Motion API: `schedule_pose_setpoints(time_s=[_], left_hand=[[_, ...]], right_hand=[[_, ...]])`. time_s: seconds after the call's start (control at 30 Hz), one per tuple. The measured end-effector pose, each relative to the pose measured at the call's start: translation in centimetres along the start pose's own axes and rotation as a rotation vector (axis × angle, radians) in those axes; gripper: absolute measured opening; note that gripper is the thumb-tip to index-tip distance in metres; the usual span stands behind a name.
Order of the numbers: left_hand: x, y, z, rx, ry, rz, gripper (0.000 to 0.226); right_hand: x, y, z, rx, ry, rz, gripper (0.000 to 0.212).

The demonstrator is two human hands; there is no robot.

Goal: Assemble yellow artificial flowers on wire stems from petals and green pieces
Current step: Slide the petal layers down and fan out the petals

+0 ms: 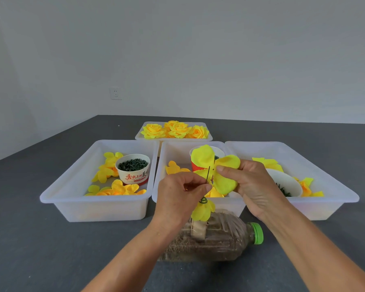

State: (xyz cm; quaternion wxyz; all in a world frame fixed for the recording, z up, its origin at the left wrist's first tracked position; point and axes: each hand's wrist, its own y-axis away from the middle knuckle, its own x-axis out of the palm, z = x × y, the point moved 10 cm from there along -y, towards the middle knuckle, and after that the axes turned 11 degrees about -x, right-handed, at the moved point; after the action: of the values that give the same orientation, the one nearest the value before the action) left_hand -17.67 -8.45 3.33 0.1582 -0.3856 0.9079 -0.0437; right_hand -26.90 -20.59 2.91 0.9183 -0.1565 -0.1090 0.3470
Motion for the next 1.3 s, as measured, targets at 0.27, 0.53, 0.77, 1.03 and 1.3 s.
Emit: schedule_pose_setpoints(time_s=[0.27, 0.53, 0.77, 1.03, 1.3], left_hand=[[0.1, -0.1, 0.7, -0.035, 0.029, -0.018, 0.017], [0.2, -0.2, 1.0, -0.052, 0.043, -0.01, 0.02], [0.1, -0.3, 1.0, -0.042, 0.033, -0.023, 0.021], [-0.2, -0.4, 1.0, -0.022, 0.021, -0.034, 0.02], [-0.6, -0.1, 1.9, -0.073, 0.069, -0.028, 0.014]], right_hand=[[0.9, 0.3, 1.5, -0.122, -0.022, 0.072, 0.015], [0.9, 0.6, 2.4, -0.179, -0.046, 0.049, 0.024], [1.3, 0.8, 3.4, -0.268, 0.023, 0.057, 0.025], [2.2, 1.3, 5.2, -0.439, 0.235, 0.148, 0.033], [2.6, 2.1, 4.7, -0.461, 0.367, 0.221, 0.032]])
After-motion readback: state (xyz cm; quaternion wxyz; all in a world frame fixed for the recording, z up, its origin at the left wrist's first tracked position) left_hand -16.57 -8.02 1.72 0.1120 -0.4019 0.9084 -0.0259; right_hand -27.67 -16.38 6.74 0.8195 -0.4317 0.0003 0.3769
